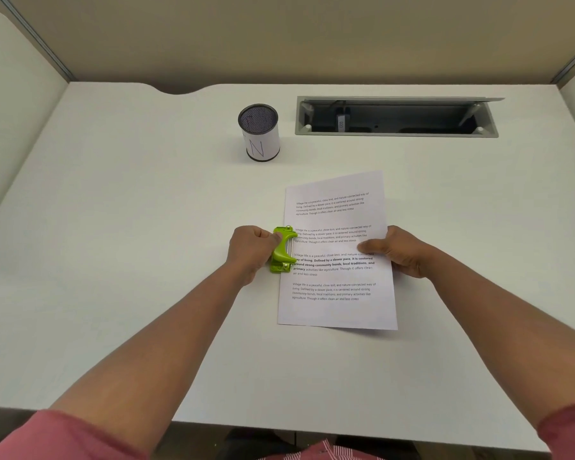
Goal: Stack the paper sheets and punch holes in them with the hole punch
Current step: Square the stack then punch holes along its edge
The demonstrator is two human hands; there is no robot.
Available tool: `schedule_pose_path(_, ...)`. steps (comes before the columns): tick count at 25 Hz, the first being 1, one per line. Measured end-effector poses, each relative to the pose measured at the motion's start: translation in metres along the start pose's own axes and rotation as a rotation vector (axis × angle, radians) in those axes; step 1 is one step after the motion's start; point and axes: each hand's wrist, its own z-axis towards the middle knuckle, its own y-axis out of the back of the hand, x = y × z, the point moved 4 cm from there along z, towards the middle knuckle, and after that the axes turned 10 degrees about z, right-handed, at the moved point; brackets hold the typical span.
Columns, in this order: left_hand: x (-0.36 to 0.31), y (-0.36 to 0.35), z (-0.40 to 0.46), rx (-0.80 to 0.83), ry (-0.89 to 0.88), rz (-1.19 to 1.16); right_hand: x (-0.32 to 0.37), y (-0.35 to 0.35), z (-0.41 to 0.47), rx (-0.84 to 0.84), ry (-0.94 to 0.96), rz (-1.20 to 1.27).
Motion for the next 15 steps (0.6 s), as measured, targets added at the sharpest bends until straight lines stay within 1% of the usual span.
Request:
schedule_pose_path(7, -0.0043, 0.0023, -0.0019, 0.022, -0.019, 0.008, 0.0015, 0.0004, 0.0001, -0.002, 0.001, 0.029)
schedule_pose_path(12, -0.0081, 0.0019, -0.002, 0.026, -0.054, 0.069, 0.0029, -0.0012, -0.0017, 0.002, 0.003, 0.041)
schedule_pose_path(15, -0.0094, 0.0023, -0.0018, 0.054, -0.055, 0.094, 0.0031, -0.0016, -0.0012, 0.0, 0.002, 0.029)
